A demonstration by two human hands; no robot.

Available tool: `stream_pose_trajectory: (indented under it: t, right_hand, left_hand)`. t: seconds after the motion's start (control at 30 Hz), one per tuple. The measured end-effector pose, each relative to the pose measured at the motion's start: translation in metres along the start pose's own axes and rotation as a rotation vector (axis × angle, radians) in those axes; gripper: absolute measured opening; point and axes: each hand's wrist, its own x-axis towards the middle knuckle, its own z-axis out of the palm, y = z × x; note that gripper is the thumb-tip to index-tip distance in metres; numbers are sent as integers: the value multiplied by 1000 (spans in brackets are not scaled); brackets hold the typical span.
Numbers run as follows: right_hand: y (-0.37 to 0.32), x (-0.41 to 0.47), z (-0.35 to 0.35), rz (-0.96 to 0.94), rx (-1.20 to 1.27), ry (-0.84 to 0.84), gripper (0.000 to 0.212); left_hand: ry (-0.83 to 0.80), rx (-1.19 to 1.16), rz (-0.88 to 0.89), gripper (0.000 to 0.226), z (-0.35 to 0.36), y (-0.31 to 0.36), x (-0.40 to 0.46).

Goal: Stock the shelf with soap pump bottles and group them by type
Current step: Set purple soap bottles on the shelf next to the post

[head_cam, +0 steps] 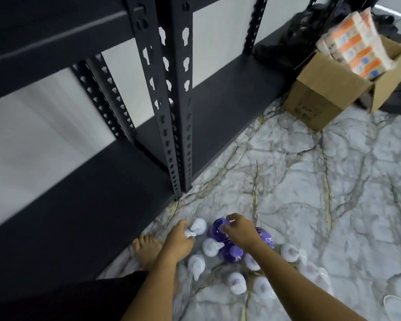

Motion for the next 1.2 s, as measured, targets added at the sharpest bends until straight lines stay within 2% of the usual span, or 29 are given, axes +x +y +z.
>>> stream_pose_trajectory:
  t: [0.2,0.37,0.67,0.93,1.2]
  right_hand:
    - [3,10,6,27,180,-40,42]
    - [9,16,15,21,383,-28,54]
    - [5,6,6,30,477,4,36]
    - [-28,-21,-51,-125,334,0,39]
    - [-101,-91,-125,-417,144,74,32]
  left_hand:
    - [-29,-55,-34,35,3,-5,10]
    - [-58,-85,-58,35,4,-8,17]
    - [-31,-139,-41,30,-3,-8,16]
    - [46,-97,-31,35,-30,12,-14]
    - [242,151,40,39,-77,49,-79]
